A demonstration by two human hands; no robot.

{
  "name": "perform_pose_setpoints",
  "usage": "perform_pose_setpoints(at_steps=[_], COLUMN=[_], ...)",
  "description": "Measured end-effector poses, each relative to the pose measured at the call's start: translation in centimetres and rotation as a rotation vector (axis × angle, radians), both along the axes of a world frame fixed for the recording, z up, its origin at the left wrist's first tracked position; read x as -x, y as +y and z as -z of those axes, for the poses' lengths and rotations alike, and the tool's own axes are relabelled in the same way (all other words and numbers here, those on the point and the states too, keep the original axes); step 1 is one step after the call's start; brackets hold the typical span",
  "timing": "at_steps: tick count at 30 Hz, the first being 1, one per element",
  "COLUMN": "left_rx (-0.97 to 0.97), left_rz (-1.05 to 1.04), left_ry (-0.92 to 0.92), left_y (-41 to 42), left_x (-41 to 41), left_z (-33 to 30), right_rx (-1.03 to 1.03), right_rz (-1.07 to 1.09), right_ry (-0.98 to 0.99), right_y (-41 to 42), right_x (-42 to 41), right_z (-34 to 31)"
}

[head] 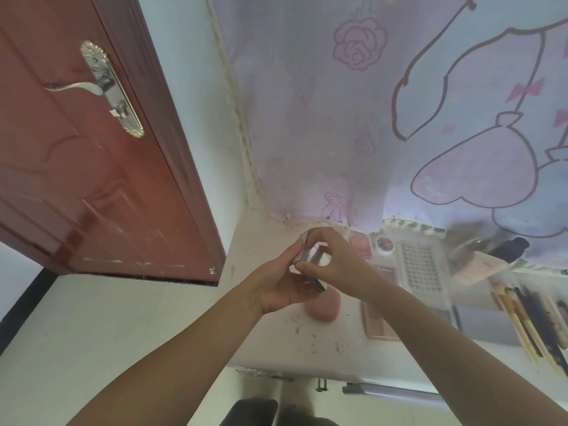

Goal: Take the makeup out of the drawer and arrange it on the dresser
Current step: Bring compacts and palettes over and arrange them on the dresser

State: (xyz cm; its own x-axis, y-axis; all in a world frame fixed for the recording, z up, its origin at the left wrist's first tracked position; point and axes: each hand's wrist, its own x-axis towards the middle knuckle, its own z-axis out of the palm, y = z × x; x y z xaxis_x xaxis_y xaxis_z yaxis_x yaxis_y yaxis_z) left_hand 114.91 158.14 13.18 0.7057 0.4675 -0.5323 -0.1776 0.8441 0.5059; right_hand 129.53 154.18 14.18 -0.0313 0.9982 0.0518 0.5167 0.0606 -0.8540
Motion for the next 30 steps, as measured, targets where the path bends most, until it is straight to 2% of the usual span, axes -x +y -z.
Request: perform_pose_setpoints(at_steps=[4, 8, 13, 19, 24, 27, 30], left_rx=[0.104, 0.05, 0.009, -0.033, -0.006, -0.071, -0.052], left_rz=[-0.071, -0.008, -0.014, 0.044, 0.008, 0.043, -0.004], left_ry=[0.004, 0.047, 0.064, 0.043, 0.017, 0.039, -0.018], left_y=[0.3, 0.8, 1.1, 1.2, 1.0, 0.9, 0.9], left_x=[-0.4, -0.1, -0.4, -0.4, -0.5, -1.0, -1.3], left_z=[-0.4, -0.6, -0.9, -1.1, -1.0, -1.2, -1.4], right_rx=[0.114, 0.164, 0.116, 0.044, 0.087, 0.071, 0.014], right_rz=[-0.082, -0.07, -0.058, -0.094, -0.102, -0.049, -0.016], right_ry=[-0.149, -0.06, 0.025, 0.038, 0.005, -0.002, 0.006], right_y=[0.4, 0.4, 0.1, 0.1, 0.5, 1.0, 1.3], right_x=[-1.0, -1.4, -1.4, -1.8, -2.0, -1.3, -1.0], right_z=[0.0, -0.5, -0.7, -1.0, -1.1, -1.8, -2.6])
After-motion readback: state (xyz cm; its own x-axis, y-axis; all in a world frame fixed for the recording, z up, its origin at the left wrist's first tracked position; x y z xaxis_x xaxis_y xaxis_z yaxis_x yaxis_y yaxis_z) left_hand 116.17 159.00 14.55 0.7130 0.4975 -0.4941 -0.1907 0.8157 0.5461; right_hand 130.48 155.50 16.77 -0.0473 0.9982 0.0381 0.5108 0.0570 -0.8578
